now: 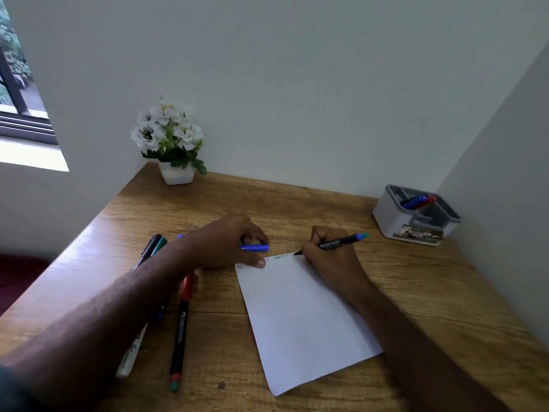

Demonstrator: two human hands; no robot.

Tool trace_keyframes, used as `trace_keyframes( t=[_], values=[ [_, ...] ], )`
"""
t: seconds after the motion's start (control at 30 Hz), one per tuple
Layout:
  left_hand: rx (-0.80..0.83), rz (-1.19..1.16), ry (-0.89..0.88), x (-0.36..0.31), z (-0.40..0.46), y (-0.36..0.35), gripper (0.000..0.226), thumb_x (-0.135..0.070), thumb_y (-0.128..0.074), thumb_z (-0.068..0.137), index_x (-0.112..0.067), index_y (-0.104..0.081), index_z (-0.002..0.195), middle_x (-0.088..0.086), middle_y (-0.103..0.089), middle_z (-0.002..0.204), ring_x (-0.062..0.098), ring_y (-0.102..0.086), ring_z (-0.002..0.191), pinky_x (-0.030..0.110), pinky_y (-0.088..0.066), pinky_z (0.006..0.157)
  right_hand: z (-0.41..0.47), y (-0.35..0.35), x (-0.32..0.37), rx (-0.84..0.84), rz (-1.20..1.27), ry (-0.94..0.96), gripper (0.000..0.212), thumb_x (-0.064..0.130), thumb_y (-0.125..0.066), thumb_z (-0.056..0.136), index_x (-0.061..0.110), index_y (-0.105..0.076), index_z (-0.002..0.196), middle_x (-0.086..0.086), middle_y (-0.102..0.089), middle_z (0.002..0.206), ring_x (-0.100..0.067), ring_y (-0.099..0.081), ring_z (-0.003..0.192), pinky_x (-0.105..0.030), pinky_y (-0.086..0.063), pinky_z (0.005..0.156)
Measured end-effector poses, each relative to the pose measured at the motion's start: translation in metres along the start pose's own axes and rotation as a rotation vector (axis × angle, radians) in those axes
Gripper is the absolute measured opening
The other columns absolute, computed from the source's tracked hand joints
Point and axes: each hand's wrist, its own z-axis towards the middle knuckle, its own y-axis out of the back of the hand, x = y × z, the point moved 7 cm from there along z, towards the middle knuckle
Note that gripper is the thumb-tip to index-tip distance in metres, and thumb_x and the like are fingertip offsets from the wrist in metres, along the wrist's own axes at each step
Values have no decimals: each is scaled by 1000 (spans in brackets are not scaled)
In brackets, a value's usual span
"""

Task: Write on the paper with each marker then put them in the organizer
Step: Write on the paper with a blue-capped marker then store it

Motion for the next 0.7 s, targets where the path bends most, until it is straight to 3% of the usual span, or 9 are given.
trace_keyframes(
  t=[0.2, 0.33, 0.7],
  values=[
    [-1, 0, -6, 2, 0, -1, 49, -51, -71, 81, -35, -61, 126, -12, -56, 109, 3, -49, 97, 20, -42, 77, -1, 0, 2, -12, -17, 2, 30, -5, -60, 80, 5, -45, 56, -2, -45, 55, -8, -39, 52, -18, -31, 48],
    [3, 3, -6, 3, 1, -1, 49, -54, -71, 80, -37, -61, 125, -15, -54, 106, 1, -48, 94, 20, -39, 73, 0, 0, 1, -12, -46, 12, 34, -4, -61, 80, 11, -43, 55, -1, -45, 55, -9, -40, 54, -23, -32, 50],
    [7, -5, -4, 2, 0, -1, 50, -52, -71, 80, -35, -61, 126, -10, -57, 112, 6, -51, 100, 27, -47, 85, 2, -1, 1, -16, -66, 20, 34, -2, -62, 78, 11, -42, 53, -1, -41, 55, -11, -36, 54, -24, -28, 49]
  ],
)
